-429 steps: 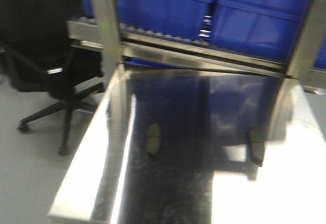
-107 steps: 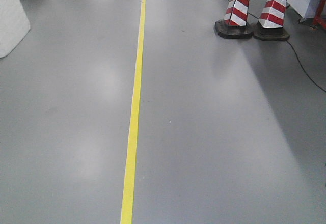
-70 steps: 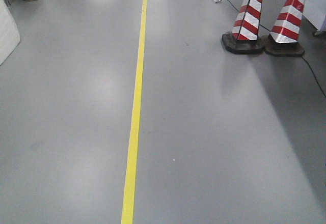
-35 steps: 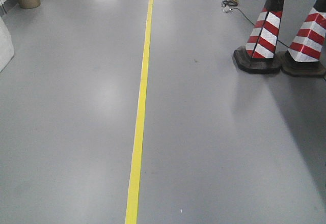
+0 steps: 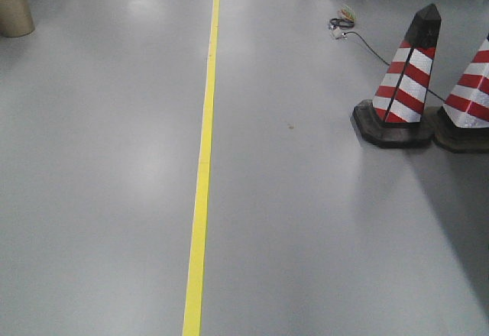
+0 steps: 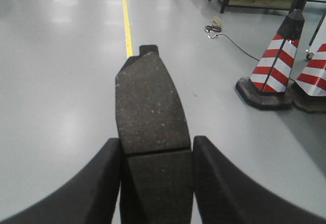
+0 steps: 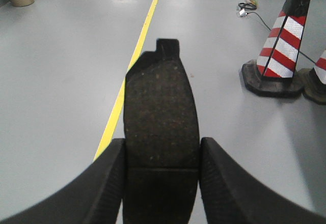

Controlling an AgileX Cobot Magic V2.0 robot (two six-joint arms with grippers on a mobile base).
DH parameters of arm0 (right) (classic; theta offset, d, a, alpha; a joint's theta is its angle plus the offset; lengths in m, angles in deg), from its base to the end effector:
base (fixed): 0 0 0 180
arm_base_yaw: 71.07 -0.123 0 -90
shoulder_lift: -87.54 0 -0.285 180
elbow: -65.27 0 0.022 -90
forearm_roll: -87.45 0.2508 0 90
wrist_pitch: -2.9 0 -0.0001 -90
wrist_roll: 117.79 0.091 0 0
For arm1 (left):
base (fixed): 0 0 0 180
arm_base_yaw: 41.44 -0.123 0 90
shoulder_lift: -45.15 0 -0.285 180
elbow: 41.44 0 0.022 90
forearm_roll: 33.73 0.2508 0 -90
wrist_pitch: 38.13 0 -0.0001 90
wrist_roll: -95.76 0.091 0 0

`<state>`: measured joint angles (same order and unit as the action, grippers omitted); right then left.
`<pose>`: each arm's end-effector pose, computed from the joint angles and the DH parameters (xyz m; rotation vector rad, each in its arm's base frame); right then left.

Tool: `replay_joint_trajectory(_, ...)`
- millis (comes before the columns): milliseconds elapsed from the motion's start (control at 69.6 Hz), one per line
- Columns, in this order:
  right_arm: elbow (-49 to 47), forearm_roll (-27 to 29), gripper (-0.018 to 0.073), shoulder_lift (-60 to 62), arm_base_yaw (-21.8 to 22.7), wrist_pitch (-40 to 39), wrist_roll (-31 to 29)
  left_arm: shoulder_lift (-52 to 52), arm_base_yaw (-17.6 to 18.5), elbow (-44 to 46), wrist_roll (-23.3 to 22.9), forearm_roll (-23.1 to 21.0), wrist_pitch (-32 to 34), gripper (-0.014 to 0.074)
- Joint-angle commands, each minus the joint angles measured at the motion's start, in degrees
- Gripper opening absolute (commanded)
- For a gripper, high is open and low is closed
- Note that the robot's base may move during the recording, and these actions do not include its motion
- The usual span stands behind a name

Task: Move and align brake pads A on conveyor
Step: 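Drive along the yellow floor line past the striped cones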

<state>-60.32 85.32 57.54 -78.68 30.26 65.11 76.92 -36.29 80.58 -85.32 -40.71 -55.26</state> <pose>0.0846 0.0097 0.2780 -0.1011 1.9487 0.0827 0.0948 -0.0118 0.2698 -0.0176 1.8673 -0.1891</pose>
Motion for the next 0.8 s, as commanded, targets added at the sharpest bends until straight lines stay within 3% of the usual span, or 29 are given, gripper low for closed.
replay_joint_trajectory(0,-1.7,-0.4,-0.0006,-0.3,0.0,-5.3,-0.3,0.3,0.2,1.6,-0.5,-0.6,5.7,-0.0006)
replay_joint_trajectory(790,-1.7,-0.4,-0.0006,-0.3,0.0,-5.3,-0.3,0.3,0.2,1.6,-0.5,-0.6,5.7,-0.0006)
